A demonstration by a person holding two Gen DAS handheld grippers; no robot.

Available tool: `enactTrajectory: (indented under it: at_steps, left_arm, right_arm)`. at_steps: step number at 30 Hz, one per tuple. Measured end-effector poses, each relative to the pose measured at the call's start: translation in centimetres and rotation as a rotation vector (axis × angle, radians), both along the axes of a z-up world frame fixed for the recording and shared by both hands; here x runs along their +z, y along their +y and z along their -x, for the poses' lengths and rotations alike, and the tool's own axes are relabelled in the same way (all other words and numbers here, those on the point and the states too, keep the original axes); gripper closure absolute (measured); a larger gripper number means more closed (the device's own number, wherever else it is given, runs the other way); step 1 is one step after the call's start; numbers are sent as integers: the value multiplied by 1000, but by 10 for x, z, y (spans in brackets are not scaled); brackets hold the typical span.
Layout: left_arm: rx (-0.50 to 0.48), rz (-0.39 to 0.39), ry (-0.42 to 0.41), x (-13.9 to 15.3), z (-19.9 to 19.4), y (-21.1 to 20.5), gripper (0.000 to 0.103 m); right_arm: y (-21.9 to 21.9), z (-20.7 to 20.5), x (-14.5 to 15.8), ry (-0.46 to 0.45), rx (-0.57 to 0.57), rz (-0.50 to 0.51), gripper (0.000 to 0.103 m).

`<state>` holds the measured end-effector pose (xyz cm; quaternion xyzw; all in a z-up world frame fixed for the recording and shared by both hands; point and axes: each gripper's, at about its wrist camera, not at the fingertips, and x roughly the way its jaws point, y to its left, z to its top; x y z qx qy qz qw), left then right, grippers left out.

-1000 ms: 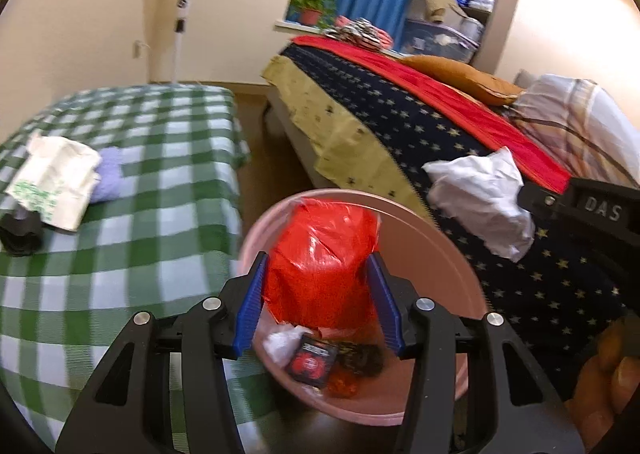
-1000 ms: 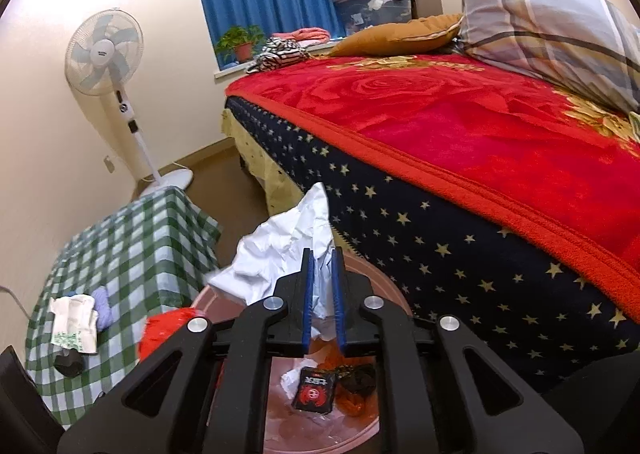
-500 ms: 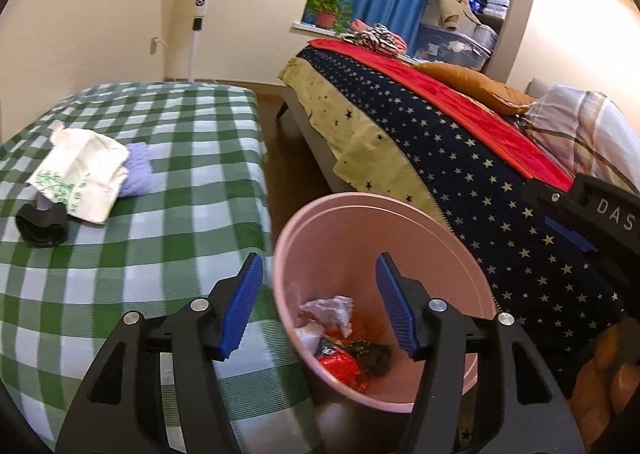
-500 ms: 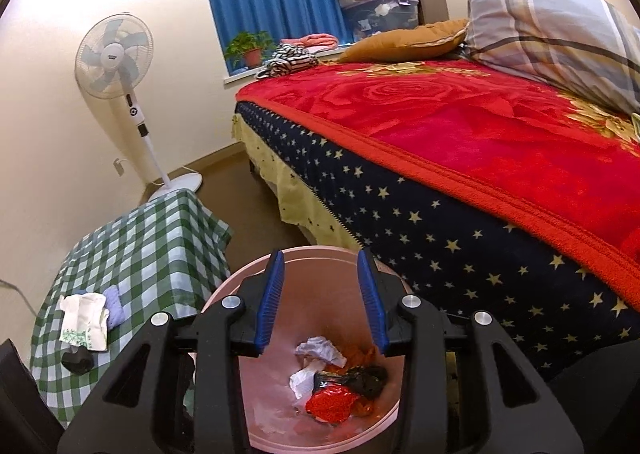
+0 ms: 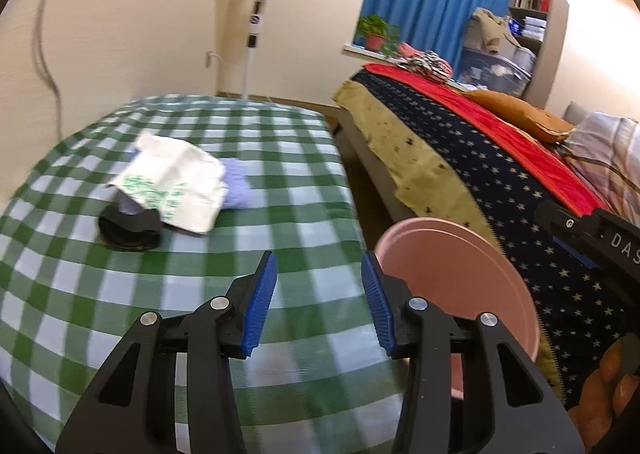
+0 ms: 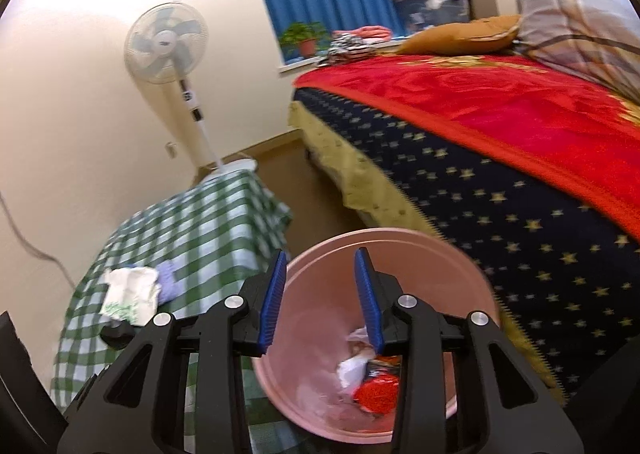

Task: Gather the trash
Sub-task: 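Move the left tool to the black strap while the right tool reaches the white printed bag, then grasp the black strap with the left tool while the right tool grasps the white bamboo-print bag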

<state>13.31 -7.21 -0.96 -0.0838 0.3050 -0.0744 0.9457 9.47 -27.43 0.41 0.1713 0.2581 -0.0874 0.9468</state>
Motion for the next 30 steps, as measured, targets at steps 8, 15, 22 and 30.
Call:
enactTrajectory:
  at_steps: [8, 15, 22, 30]
  left_arm:
    - [128, -27, 11, -8, -1, 56, 59]
    - [266, -26, 10, -10, 3, 98, 59]
    - [349, 1, 22, -15, -5, 132, 59]
    - [328, 59, 46, -21, -28, 149, 59]
  right_arm:
    - [38, -18, -16, 3, 131, -33, 74]
    - [68, -35, -31, 19, 236, -76, 84]
    - [88, -52, -45, 50, 330, -127, 84]
    - [109, -68, -56, 83, 432, -160, 84]
